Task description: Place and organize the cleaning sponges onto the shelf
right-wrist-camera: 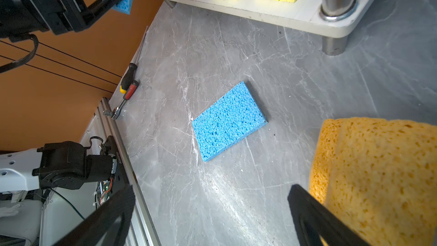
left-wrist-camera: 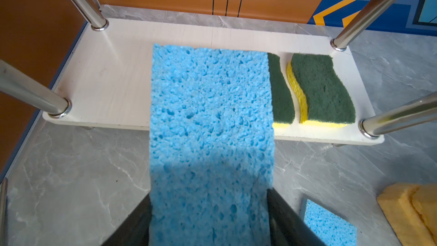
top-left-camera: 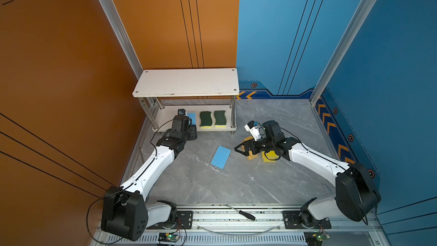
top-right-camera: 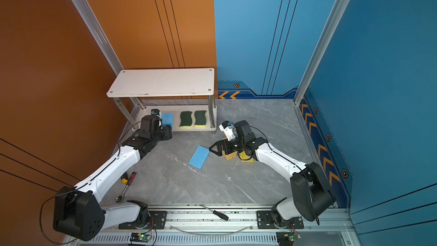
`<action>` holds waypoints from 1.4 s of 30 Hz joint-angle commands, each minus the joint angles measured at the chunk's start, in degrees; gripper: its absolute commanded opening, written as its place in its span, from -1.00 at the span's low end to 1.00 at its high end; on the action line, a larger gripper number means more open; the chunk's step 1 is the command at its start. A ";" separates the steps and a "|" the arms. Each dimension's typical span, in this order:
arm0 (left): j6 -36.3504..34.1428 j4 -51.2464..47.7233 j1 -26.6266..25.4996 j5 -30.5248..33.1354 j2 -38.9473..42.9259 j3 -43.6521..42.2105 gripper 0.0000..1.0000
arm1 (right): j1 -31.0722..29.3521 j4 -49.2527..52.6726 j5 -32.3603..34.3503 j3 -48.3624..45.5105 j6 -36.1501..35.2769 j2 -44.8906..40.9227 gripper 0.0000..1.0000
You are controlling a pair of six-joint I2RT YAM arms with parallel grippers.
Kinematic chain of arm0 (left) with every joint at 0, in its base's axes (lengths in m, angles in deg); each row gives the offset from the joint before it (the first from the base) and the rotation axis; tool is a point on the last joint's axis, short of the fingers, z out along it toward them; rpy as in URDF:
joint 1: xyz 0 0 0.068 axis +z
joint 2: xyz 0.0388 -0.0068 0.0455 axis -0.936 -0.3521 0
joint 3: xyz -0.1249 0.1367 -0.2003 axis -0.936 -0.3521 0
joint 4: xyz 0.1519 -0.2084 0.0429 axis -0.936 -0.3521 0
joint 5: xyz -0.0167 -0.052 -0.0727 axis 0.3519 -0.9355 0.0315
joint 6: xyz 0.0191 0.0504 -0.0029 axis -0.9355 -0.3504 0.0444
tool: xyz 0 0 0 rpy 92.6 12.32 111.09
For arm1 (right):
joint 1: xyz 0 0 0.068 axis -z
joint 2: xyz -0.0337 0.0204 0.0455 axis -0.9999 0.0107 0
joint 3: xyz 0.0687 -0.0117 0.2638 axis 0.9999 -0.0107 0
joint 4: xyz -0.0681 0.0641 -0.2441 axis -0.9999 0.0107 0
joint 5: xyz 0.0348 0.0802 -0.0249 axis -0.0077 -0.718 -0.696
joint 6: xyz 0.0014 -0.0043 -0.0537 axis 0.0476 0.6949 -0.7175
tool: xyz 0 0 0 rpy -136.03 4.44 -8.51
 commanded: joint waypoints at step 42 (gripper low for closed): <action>-3.50 22.51 5.81 -4.62 -22.20 3.42 0.37 | -0.46 3.65 3.56 -0.63 -0.80 -6.07 1.00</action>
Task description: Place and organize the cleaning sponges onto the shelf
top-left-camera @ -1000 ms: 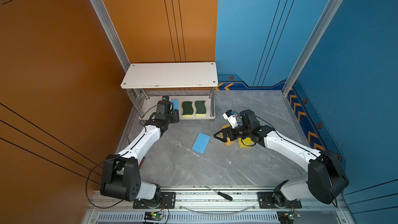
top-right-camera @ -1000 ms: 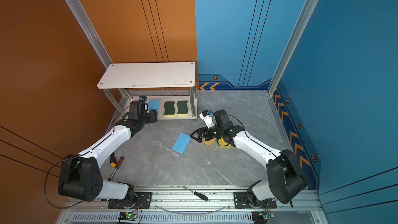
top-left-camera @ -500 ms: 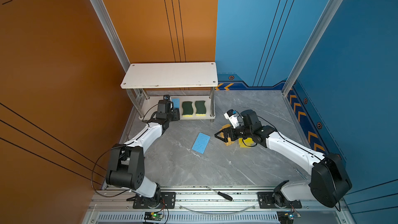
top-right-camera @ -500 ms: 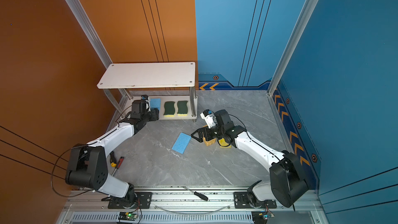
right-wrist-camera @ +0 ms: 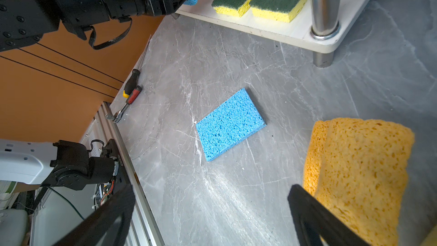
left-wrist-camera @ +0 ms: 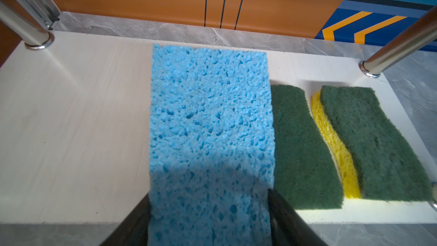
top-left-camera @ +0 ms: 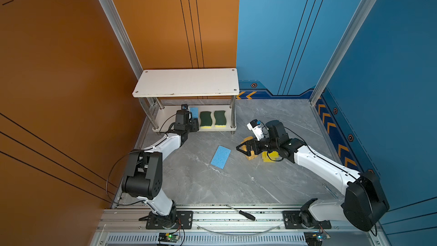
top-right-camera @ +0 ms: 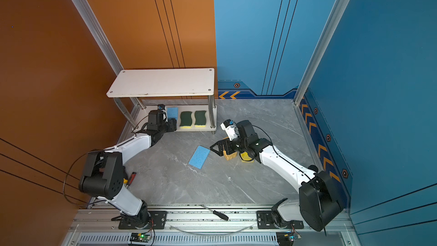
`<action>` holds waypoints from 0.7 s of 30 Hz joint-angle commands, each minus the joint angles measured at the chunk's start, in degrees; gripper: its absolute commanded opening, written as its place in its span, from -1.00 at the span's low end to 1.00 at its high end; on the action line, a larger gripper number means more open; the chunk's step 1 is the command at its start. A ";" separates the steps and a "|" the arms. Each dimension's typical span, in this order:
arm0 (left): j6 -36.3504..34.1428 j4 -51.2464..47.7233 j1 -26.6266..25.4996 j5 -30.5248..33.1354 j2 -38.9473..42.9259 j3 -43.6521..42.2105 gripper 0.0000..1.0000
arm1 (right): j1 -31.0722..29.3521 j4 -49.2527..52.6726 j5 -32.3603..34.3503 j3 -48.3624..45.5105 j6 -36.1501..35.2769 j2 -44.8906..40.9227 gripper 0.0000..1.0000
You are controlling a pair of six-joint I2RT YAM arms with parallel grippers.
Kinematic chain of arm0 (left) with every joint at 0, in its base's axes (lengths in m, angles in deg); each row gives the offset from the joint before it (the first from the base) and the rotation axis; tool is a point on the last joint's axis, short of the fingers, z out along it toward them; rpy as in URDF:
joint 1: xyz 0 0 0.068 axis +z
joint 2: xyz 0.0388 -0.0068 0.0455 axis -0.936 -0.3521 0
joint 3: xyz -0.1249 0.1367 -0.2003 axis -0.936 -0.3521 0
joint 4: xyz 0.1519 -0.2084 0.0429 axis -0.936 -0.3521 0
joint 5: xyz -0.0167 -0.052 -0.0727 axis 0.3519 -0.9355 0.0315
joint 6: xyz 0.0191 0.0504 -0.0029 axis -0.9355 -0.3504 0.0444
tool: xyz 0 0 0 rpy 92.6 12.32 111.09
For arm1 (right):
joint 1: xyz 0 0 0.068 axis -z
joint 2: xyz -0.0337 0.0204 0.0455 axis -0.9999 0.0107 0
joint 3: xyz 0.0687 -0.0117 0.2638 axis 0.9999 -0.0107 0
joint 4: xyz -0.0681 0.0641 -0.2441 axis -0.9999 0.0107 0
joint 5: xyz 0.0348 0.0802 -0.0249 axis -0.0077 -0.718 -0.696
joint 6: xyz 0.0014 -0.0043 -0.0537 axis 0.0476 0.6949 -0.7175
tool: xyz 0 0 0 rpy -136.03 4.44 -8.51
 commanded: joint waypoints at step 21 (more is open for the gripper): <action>-2.21 2.35 1.79 0.51 -6.25 4.46 0.37 | 0.44 0.98 1.62 -1.53 -0.67 -1.79 1.00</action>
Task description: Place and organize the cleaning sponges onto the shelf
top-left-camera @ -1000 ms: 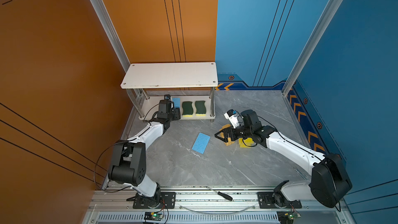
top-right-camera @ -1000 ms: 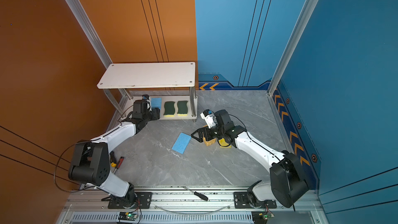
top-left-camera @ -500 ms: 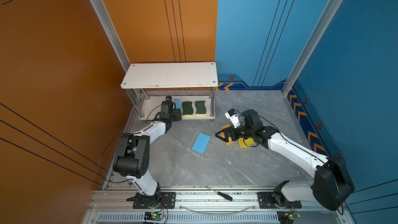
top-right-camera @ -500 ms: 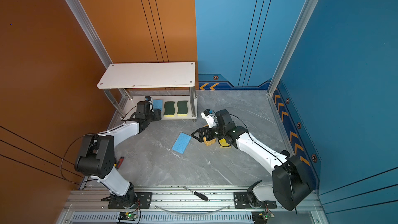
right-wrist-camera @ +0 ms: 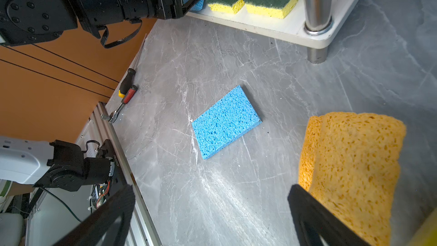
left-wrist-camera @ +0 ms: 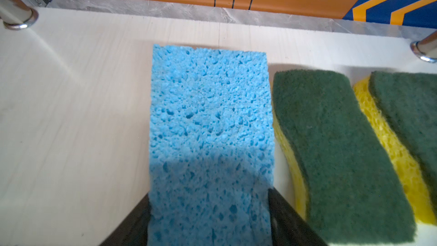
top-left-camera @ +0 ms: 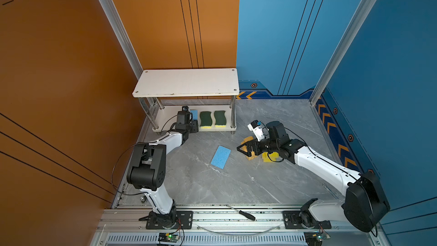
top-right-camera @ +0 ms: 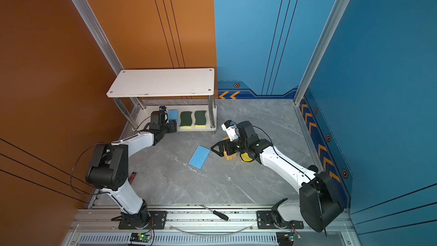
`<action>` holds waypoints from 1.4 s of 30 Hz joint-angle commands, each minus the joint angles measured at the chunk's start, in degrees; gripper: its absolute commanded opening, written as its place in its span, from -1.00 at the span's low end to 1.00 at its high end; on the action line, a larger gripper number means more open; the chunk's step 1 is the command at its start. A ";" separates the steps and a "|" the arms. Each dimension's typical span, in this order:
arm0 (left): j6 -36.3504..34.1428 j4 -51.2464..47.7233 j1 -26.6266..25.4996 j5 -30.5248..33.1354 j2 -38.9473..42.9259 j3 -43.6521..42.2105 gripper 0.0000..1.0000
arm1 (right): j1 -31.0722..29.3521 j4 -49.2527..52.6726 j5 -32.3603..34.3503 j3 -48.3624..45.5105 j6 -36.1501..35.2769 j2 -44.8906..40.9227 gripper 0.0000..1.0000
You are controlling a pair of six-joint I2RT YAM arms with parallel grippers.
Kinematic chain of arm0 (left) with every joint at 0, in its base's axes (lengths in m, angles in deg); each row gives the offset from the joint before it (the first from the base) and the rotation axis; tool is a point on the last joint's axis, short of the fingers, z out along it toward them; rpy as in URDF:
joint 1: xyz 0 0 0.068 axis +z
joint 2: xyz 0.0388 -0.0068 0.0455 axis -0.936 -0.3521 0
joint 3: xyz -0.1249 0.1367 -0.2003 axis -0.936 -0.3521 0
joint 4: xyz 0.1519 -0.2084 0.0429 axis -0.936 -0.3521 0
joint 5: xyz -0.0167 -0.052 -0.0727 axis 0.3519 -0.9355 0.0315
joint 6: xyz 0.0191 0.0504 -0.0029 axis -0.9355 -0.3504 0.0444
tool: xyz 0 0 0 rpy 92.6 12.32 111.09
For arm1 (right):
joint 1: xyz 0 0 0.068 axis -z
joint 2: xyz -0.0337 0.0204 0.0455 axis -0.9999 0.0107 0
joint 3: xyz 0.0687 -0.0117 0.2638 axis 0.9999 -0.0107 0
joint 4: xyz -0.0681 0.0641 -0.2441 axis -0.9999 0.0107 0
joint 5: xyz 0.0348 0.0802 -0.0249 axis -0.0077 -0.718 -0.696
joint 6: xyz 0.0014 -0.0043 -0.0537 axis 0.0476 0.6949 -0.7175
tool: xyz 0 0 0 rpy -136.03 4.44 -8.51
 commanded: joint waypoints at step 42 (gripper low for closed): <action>-0.31 -8.68 1.67 -3.59 -4.58 8.73 0.42 | 1.04 0.46 0.31 -0.25 -0.51 -0.88 1.00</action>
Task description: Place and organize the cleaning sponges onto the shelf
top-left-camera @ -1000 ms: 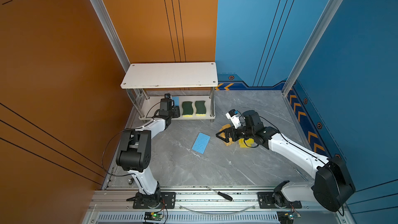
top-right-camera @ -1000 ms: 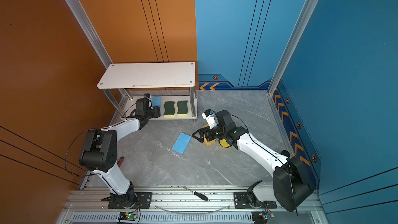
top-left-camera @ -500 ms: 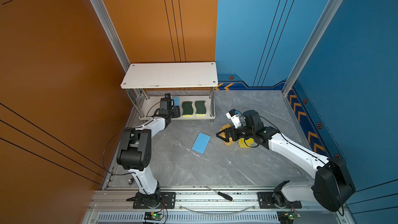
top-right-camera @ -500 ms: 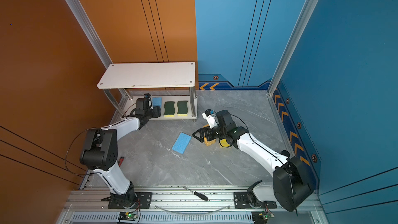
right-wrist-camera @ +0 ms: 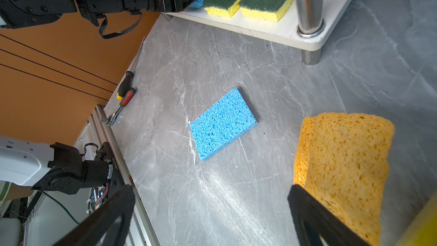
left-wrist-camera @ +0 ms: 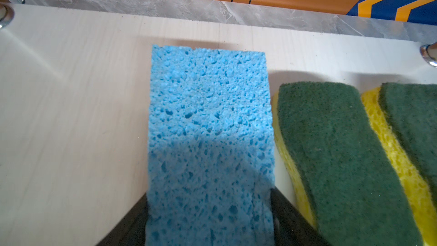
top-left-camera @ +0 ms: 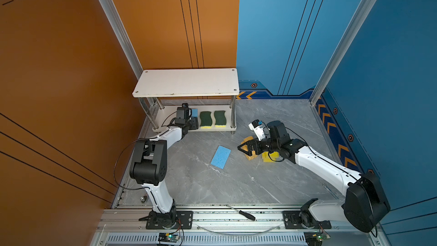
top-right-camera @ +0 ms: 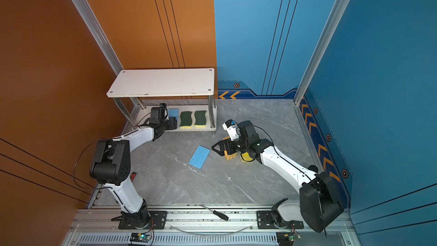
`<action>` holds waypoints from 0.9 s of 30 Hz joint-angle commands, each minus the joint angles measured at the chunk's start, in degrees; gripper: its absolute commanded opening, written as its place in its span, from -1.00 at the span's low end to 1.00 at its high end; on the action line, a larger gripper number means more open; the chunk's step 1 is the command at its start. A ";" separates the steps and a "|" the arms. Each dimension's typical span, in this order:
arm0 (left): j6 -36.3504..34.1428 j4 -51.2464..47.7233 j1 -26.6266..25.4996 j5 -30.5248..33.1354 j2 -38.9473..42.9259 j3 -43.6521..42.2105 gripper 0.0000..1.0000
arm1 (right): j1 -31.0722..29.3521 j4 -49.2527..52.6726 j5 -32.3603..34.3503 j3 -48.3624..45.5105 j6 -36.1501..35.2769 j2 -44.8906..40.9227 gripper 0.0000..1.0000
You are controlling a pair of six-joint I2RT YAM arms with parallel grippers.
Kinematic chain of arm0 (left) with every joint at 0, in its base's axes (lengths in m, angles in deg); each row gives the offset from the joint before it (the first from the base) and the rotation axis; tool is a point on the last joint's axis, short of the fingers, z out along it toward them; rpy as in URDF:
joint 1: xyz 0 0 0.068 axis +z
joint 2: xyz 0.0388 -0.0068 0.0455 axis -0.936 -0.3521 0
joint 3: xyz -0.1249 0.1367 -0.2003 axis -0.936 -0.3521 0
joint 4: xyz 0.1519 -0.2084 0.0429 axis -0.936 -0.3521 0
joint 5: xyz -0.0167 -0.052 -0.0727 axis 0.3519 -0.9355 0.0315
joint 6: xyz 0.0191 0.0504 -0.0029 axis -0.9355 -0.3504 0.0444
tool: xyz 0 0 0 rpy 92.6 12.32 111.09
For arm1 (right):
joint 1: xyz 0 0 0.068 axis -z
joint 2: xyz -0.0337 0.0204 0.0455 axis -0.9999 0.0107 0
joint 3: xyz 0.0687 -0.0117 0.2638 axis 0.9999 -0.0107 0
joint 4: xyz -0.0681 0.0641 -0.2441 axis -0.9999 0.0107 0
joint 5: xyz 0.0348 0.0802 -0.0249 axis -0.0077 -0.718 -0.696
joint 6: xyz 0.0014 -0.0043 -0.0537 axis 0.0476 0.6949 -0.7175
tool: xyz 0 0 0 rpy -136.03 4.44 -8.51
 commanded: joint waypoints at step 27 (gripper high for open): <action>0.37 -3.34 0.60 -0.26 -1.96 3.21 0.60 | 0.71 0.37 0.48 -1.35 -0.52 -1.73 1.00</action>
